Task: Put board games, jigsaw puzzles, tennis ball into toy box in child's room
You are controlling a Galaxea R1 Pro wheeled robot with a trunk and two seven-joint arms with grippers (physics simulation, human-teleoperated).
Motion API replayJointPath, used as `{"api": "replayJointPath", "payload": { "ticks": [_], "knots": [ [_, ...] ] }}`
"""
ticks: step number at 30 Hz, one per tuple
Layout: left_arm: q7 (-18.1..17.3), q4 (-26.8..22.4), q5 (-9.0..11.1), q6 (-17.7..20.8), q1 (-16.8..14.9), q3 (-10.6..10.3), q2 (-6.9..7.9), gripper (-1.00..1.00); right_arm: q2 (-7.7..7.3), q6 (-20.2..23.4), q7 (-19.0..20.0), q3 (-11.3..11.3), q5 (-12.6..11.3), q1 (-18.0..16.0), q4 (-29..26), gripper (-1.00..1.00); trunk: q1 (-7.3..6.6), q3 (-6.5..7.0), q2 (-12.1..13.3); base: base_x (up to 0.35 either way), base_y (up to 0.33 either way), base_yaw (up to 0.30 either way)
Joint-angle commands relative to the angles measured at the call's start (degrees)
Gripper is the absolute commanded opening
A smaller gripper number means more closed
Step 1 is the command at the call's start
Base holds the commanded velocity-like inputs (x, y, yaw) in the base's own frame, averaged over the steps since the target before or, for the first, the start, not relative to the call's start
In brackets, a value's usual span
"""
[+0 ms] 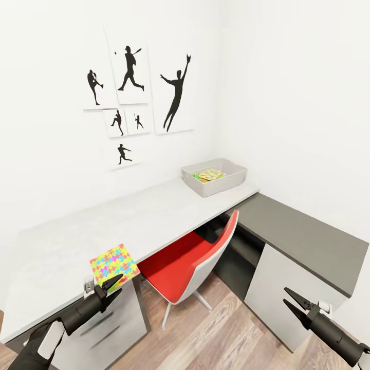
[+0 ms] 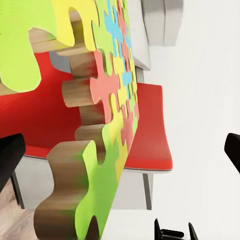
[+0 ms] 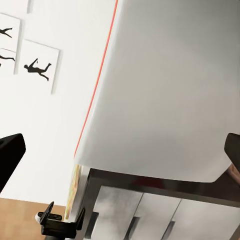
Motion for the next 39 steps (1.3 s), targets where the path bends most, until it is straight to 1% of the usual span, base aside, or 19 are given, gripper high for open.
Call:
{"api": "replayJointPath", "payload": {
  "ticks": [1, 39],
  "knots": [
    [-0.1, 0.0, 0.2, 0.4, 0.0, 0.1, 0.0, 1.0, -0.02, 0.5, 0.0, 0.0, -0.4, 0.0, 0.0, 1.0, 0.0, -0.06, 0.0, 0.001, 0.004, 0.0],
    [-0.1, 0.0, 0.3, 0.4, 0.0, 0.1, 0.08, 1.0, -0.02, 0.5, 0.0, 0.0, -0.4, 0.0, 0.0, 1.0, 0.0, -0.06, 0.0, 0.016, 0.0, 0.0]
  ]
}}
